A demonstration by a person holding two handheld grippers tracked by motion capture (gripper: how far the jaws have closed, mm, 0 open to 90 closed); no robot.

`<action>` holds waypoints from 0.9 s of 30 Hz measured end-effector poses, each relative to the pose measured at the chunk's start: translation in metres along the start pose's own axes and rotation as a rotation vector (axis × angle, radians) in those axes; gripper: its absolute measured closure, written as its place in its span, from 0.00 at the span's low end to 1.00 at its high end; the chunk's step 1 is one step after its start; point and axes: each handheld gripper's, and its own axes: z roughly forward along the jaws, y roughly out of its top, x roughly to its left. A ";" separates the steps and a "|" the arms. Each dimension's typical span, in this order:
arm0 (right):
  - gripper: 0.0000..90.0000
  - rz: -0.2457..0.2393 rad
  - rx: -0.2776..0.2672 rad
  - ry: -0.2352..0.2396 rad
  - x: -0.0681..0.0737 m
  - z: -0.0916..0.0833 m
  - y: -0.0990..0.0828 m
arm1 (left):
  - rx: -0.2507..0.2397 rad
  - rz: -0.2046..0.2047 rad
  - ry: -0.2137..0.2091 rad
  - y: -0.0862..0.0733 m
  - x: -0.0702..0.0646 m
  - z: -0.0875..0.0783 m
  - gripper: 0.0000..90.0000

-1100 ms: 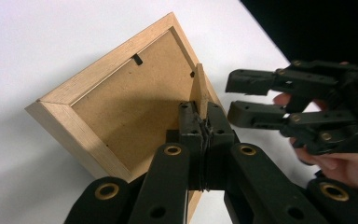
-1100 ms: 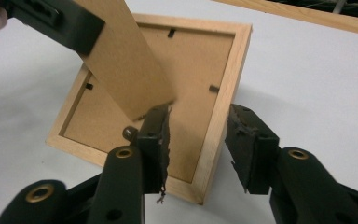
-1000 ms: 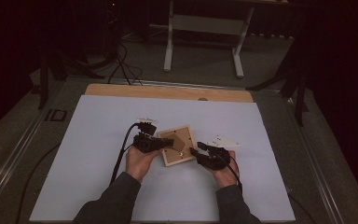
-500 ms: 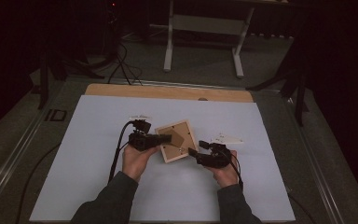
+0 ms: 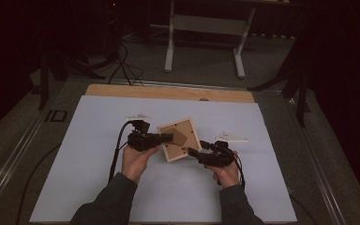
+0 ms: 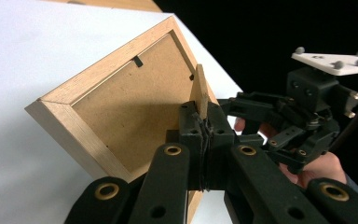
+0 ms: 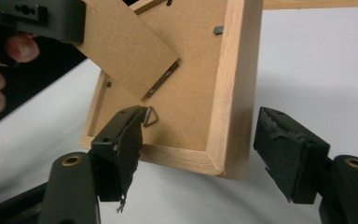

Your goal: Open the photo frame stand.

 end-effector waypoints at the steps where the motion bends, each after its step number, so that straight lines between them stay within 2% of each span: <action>1: 0.36 0.000 0.000 0.000 0.000 0.000 0.000 | 0.000 0.000 0.000 0.000 0.000 0.000 0.98; 3: 0.38 0.015 -0.009 0.025 -0.001 -0.001 0.001 | -0.012 0.011 -0.016 0.000 0.000 -0.001 0.98; 12: 0.45 0.066 -0.043 0.063 -0.004 -0.007 0.003 | -0.051 0.027 -0.053 0.000 0.000 -0.004 0.98; 16: 0.44 0.074 -0.051 0.068 -0.004 -0.008 0.004 | -0.069 0.040 -0.066 -0.001 -0.001 -0.003 0.98; 23: 0.52 0.094 -0.063 0.080 -0.006 -0.012 0.005 | -0.067 0.056 -0.077 -0.001 0.000 -0.004 0.98; 27: 0.53 0.090 -0.063 0.067 -0.003 -0.012 0.006 | -0.064 0.072 -0.075 -0.001 0.001 -0.005 0.98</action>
